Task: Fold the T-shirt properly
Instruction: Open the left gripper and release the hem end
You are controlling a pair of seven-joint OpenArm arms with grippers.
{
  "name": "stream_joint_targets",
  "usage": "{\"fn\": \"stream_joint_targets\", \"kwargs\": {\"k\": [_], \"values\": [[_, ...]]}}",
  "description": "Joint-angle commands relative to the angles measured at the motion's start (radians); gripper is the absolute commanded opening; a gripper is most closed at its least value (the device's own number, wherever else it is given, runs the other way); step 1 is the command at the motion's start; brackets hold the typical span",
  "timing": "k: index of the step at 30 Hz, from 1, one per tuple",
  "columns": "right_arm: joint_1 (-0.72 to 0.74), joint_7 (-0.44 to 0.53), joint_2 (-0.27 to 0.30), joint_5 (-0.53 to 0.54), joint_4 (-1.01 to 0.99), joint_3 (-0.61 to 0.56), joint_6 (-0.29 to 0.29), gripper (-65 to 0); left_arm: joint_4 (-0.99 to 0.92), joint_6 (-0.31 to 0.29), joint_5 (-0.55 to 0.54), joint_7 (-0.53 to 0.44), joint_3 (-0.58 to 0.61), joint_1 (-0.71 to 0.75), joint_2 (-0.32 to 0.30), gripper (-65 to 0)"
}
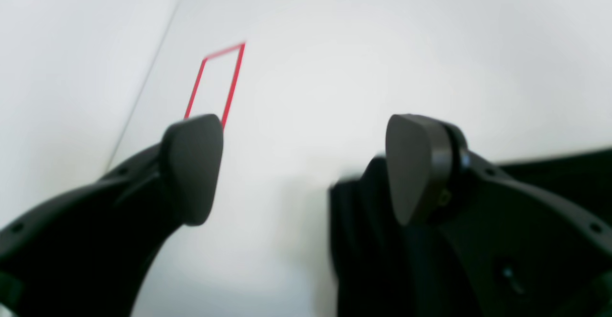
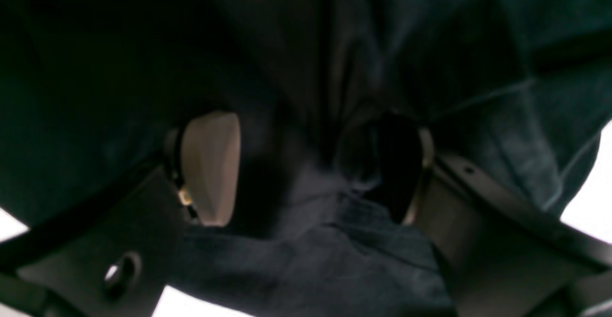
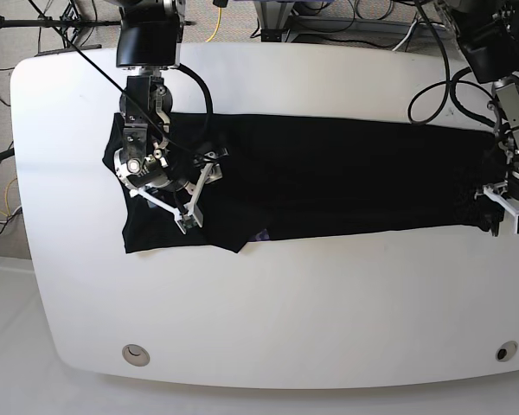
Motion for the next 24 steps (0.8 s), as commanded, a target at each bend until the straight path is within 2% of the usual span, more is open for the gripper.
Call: {"fn": "stream_joint_targets", "kwargs": {"k": [1, 24], "values": [[0.030, 0.010, -0.006, 0.008, 0.018, -0.001, 0.000, -21.4, 0.033, 0.011, -0.005, -0.026, -0.018, -0.018, -0.004, -14.5], [0.031, 0.010, -0.009, 0.008, 0.071, -0.001, 0.002, -21.4, 0.042, 0.009, -0.005, -0.026, -0.026, -0.017, 0.019, -14.5]]}}
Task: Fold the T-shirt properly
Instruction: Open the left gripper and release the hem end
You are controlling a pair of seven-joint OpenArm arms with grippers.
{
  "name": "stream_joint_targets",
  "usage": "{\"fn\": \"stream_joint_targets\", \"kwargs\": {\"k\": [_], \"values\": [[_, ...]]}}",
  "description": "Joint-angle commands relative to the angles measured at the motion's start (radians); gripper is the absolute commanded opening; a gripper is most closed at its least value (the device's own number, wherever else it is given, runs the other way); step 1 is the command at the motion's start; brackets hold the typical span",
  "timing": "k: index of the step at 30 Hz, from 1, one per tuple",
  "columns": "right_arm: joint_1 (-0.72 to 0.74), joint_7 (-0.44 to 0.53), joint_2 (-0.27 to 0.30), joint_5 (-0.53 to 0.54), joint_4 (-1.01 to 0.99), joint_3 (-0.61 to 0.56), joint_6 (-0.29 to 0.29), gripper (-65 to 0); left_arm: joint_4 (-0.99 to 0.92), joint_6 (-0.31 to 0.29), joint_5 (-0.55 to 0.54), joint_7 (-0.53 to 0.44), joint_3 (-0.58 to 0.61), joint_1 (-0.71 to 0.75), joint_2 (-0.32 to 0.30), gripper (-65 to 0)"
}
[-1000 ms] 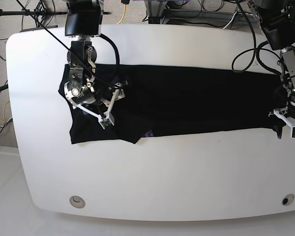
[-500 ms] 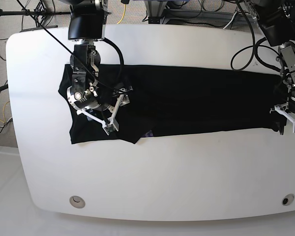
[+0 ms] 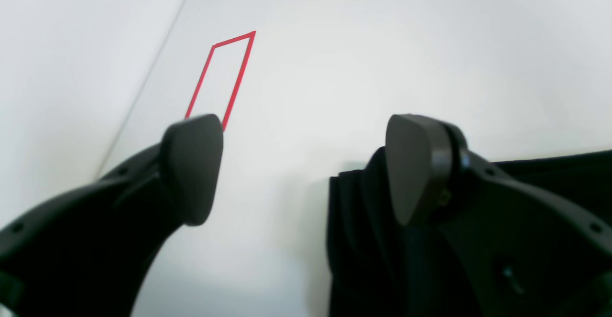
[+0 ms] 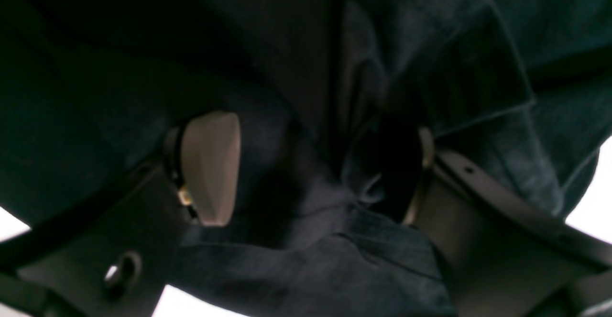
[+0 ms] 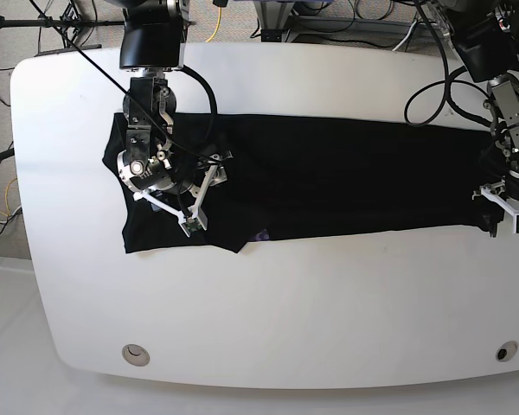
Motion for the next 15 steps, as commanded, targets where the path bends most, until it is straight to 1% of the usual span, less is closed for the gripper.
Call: {"fn": "stream_joint_targets", "kwargs": {"k": [1, 15], "values": [[0.024, 0.011, 0.003, 0.010, 0.060, 0.000, 0.002, -21.4, 0.024, 0.011, -0.008, -0.026, 0.001, -0.017, -0.016, -14.5], [0.046, 0.009, 0.003, 0.008, 0.092, 0.003, 0.000, -21.4, 0.022, 0.009, -0.008, -0.026, 0.002, -0.022, -0.016, -14.5]]}}
